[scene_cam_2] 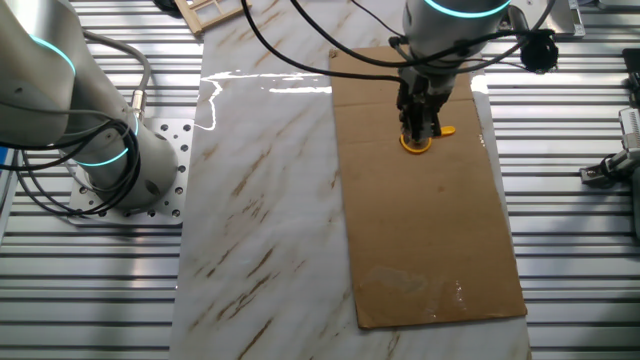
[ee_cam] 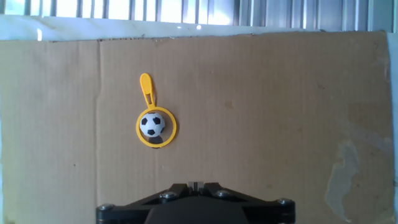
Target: Remove the bubble ring from the ball
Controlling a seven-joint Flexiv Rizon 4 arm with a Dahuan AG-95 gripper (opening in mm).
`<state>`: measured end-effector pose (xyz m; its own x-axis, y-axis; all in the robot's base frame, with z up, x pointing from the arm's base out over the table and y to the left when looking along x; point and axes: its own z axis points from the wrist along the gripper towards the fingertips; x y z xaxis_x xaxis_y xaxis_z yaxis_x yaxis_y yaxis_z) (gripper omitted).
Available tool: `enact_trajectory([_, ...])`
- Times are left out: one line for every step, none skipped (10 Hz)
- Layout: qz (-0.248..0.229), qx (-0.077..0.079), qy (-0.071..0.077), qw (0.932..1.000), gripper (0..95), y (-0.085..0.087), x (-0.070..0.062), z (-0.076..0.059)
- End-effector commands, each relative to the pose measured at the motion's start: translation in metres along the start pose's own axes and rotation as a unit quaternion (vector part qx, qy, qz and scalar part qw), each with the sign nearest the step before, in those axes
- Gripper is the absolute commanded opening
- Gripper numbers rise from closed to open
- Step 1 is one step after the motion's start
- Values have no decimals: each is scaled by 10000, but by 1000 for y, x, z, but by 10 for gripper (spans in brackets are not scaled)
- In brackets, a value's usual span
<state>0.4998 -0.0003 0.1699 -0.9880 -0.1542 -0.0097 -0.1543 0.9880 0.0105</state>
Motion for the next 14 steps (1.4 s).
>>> enact_trajectory([-653,-67,-17,9978,0,0,0,0])
enact_trajectory([-752,-126,-31,9971,0,0,0,0])
enact_trajectory([-845,-191,-45,9962,0,0,0,0])
enact_trajectory([-898,-286,-61,9955,0,0,0,0])
enact_trajectory([-943,-372,-56,9948,0,0,0,0])
enact_trajectory([-1051,-440,-58,9935,0,0,0,0])
enact_trajectory([-1127,-444,-34,9926,0,0,0,0])
enact_trajectory([-1170,-483,-17,9920,0,0,0,0])
enact_trajectory([-1177,-500,-17,9918,0,0,0,0])
enact_trajectory([-1160,-510,-9,9919,0,0,0,0])
enact_trajectory([-1072,-494,17,9930,0,0,0,0])
enact_trajectory([-1002,-492,8,9937,0,0,0,0])
enact_trajectory([-945,-494,1,9943,0,0,0,0])
enact_trajectory([-934,-483,1,9945,0,0,0,0])
